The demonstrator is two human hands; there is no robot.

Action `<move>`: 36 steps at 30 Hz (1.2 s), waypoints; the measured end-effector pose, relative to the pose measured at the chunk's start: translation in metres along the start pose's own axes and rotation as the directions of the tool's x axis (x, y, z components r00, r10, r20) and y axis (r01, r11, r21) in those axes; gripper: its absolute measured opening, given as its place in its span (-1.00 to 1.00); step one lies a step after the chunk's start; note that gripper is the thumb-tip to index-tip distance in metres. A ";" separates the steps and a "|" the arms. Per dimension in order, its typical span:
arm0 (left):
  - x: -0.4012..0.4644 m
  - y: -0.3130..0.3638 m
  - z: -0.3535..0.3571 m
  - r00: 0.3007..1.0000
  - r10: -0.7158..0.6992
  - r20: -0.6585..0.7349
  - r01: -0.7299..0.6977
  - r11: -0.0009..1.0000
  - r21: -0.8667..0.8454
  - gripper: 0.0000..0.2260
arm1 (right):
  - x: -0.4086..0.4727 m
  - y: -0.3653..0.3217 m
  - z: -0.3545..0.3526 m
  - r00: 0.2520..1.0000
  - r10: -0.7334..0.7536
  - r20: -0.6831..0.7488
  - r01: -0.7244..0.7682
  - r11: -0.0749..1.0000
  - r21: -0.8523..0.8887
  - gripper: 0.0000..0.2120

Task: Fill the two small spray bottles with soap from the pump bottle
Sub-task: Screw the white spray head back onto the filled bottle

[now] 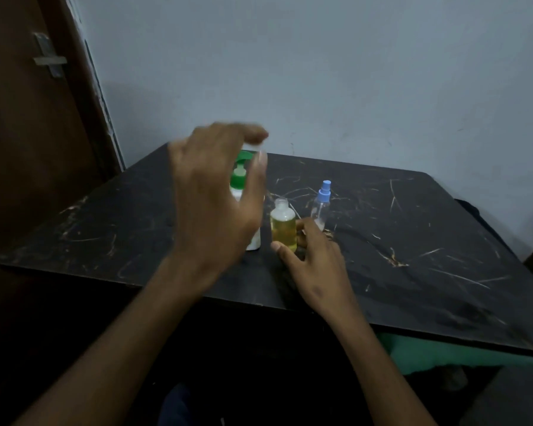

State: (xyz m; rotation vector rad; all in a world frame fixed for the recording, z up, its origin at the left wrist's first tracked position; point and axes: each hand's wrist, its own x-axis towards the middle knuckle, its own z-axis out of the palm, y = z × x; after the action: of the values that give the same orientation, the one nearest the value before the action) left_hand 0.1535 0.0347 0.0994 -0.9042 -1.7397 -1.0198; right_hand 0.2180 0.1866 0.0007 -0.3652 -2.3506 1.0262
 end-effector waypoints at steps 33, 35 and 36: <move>-0.109 -0.009 0.054 0.761 -0.392 0.517 0.495 0.866 -0.072 -0.67 | 0.037 0.043 -0.042 0.964 -0.090 0.249 0.204 0.850 -0.485 -0.61; -0.109 -0.009 0.054 0.761 -0.391 0.518 0.491 0.869 -0.065 -0.67 | 0.040 0.045 -0.037 0.967 -0.088 0.239 0.203 0.835 -0.512 -0.58; -0.109 -0.009 0.054 0.761 -0.393 0.516 0.490 0.870 -0.060 -0.66 | 0.042 0.046 -0.035 0.969 -0.094 0.229 0.204 0.827 -0.524 -0.60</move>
State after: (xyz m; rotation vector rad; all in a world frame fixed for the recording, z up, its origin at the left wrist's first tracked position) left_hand 0.1636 0.0647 -0.0187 -0.9471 -2.4006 -1.3715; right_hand 0.2059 0.2570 0.0019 -0.2864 -2.7780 0.3042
